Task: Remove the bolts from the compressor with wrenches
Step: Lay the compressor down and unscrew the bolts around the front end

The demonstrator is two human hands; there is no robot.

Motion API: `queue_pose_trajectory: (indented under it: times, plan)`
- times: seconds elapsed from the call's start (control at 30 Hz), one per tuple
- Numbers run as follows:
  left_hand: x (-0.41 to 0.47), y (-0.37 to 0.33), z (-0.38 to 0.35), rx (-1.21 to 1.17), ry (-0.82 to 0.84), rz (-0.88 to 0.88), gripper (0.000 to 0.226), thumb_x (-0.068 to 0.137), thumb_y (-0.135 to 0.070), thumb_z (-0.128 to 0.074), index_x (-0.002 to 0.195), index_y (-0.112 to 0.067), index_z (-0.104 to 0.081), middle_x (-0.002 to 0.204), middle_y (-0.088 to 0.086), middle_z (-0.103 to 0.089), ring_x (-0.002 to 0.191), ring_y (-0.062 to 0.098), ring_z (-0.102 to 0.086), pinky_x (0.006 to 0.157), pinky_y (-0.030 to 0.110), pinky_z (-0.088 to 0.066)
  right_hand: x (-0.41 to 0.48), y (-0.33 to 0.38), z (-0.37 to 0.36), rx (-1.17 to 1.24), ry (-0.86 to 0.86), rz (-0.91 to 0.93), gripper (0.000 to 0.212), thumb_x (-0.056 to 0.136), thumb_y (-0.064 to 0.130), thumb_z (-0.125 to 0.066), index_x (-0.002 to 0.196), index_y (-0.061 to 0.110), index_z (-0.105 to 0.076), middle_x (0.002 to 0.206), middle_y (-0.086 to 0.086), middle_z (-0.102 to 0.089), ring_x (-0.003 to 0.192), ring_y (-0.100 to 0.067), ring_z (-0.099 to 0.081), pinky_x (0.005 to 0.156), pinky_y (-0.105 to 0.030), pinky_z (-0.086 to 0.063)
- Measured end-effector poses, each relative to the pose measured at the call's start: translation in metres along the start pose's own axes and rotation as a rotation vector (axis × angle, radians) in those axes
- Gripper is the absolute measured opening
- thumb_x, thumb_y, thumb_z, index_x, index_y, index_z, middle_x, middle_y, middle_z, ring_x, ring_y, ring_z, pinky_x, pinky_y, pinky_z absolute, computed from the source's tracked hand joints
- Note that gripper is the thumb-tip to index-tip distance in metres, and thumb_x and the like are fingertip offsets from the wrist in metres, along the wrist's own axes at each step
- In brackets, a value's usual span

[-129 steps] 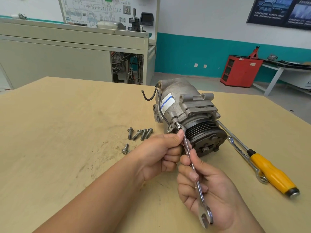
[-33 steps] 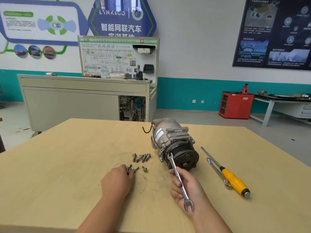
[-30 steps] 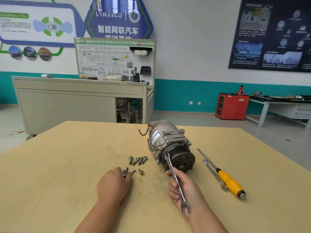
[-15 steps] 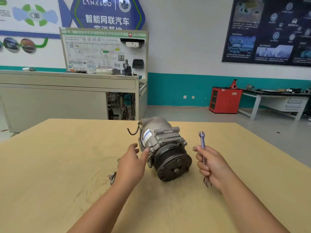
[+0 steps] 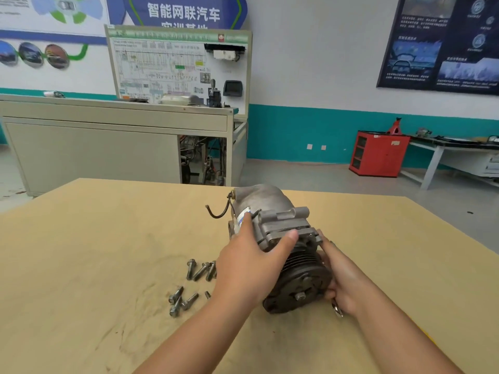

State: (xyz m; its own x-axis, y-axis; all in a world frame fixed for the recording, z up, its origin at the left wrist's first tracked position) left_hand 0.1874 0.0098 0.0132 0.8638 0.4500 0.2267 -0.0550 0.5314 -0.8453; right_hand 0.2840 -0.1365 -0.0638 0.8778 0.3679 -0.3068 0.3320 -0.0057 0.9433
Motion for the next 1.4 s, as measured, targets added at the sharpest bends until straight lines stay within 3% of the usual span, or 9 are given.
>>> queue_pose_trajectory:
  times: [0.27,0.47,0.6,0.7,0.83,1.07,1.23,1.33,1.4]
  plan:
    - [0.023,-0.007,-0.016,-0.102,-0.068,0.072,0.059,0.086,-0.061,-0.050,0.139,-0.037,-0.041,0.125,-0.007,-0.061,0.113,0.018,-0.056,0.082,0.027,-0.043,-0.015,0.013,0.018,0.055,-0.012,0.171,0.050,0.056,0.067,-0.059,0.075,0.020,-0.063,0.049,-0.001,-0.038,0.026,-0.005,-0.018,0.030,-0.009,-0.016]
    - [0.030,-0.012,-0.023,-0.202,-0.074,0.113,0.054,0.085,-0.059,-0.052,0.130,-0.029,-0.048,0.118,-0.006,-0.059,0.104,0.018,-0.056,0.089,0.034,-0.047,-0.018,0.025,0.032,-0.009,-0.111,0.189,0.049,0.043,0.058,-0.070,0.065,0.016,-0.058,0.054,-0.002,-0.041,0.028,-0.006,-0.018,0.031,-0.013,-0.016]
    - [0.032,-0.019,-0.032,-0.098,-0.024,0.086,0.066,0.082,-0.065,-0.050,0.134,-0.026,-0.040,0.122,0.002,-0.057,0.112,0.024,-0.054,0.091,0.038,-0.047,-0.022,0.025,0.036,-0.059,-0.199,0.193,0.045,0.059,0.055,-0.070,0.066,0.011,-0.062,0.054,-0.003,-0.057,0.029,-0.007,-0.021,0.032,-0.013,-0.017]
    - [0.034,-0.018,-0.032,-0.077,-0.033,0.088,0.057,0.088,-0.059,-0.046,0.135,-0.026,-0.040,0.123,0.004,-0.057,0.109,0.024,-0.055,0.084,0.032,-0.045,-0.026,0.026,0.040,-0.041,-0.293,0.204,0.042,0.073,0.046,-0.069,0.071,0.005,-0.061,0.042,-0.001,-0.045,0.030,-0.008,-0.020,0.032,-0.015,-0.017]
    - [0.034,-0.016,-0.030,-0.156,-0.073,0.084,0.050,0.091,-0.054,-0.046,0.133,-0.026,-0.044,0.120,0.002,-0.059,0.107,0.024,-0.056,0.086,0.035,-0.048,-0.032,0.031,0.039,-0.009,-0.366,0.265,0.040,0.072,0.043,-0.072,0.084,0.007,-0.059,0.052,-0.002,-0.032,0.033,-0.009,-0.019,0.033,-0.017,-0.015]
    - [0.016,-0.003,-0.044,-0.443,-0.103,0.118,0.038,0.094,-0.049,-0.043,0.127,-0.032,-0.049,0.106,-0.008,-0.061,0.101,0.016,-0.058,0.085,0.036,-0.049,-0.056,0.064,0.053,-0.267,-0.531,0.473,0.046,0.064,0.050,-0.074,0.050,0.019,-0.043,0.037,0.011,-0.032,0.029,-0.006,-0.023,0.045,-0.021,-0.020]
    - [0.018,0.003,-0.042,-0.354,-0.058,0.073,0.040,0.092,-0.058,-0.037,0.125,-0.039,-0.049,0.101,-0.012,-0.061,0.097,0.011,-0.057,0.068,0.019,-0.041,-0.064,0.072,0.051,-0.425,-0.596,0.503,0.045,0.068,0.050,-0.072,0.058,0.015,-0.046,0.034,0.010,-0.039,0.029,-0.006,-0.033,0.045,-0.025,-0.024]
    - [0.021,0.024,-0.033,-0.197,-0.058,0.199,0.050,0.088,-0.065,-0.027,0.132,-0.047,-0.041,0.125,0.003,-0.055,0.128,0.026,-0.038,0.096,0.040,-0.036,-0.067,0.084,0.034,-0.617,-0.661,0.538,0.051,0.066,0.058,-0.068,0.068,0.011,-0.051,0.051,0.007,-0.053,0.050,-0.014,-0.049,0.047,-0.027,-0.032]
    - [0.022,0.037,-0.020,-0.016,-0.074,0.290,0.057,0.087,-0.068,-0.023,0.142,-0.050,-0.026,0.152,0.012,-0.025,0.142,0.027,-0.008,0.110,0.051,-0.015,-0.064,0.093,0.017,-0.771,-0.676,0.503,0.053,0.066,0.063,-0.064,0.066,0.012,-0.048,0.061,0.000,-0.055,0.057,-0.021,-0.052,0.046,-0.028,-0.031]
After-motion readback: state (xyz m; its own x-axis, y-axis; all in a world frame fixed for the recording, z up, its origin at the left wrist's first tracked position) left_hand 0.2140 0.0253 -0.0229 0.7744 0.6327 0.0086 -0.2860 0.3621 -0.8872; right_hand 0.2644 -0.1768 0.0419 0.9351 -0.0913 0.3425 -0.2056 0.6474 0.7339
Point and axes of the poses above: each hand's wrist, its own x-axis towards the middle knuckle, its own z-axis out of the back of the hand, y = z × x, the point moved 8 cm from there along x, towards the middle knuckle
